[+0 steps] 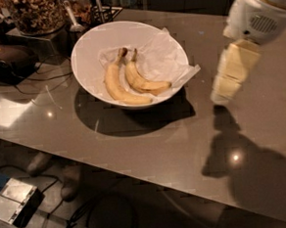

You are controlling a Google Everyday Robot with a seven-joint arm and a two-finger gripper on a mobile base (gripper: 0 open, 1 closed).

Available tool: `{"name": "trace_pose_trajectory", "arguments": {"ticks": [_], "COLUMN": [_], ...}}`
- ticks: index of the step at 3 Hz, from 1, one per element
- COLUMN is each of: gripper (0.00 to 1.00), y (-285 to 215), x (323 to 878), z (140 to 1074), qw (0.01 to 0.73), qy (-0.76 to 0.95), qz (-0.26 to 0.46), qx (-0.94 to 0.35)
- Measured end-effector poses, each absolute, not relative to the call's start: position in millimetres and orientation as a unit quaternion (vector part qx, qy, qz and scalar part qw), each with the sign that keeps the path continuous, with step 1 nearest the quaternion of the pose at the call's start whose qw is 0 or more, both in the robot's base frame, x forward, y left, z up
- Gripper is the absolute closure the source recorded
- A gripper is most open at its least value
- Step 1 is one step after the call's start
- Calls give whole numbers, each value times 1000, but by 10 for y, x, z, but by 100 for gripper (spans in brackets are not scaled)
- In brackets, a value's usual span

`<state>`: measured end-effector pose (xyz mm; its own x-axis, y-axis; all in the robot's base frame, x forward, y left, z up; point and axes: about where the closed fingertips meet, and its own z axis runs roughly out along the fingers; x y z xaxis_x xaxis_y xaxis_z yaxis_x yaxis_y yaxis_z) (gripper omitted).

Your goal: Pick banana from white bowl

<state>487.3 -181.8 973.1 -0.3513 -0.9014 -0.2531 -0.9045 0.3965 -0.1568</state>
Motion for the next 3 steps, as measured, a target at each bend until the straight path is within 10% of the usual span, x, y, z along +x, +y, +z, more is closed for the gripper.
{"name": "trace_pose_trajectory", "arguments": {"ticks": [3], "gripper": [0], "y": [-1289], "x": [5295], "z": [9753], "qw": [161], "qy": [836], "qz": [33], "qx": [-523]}}
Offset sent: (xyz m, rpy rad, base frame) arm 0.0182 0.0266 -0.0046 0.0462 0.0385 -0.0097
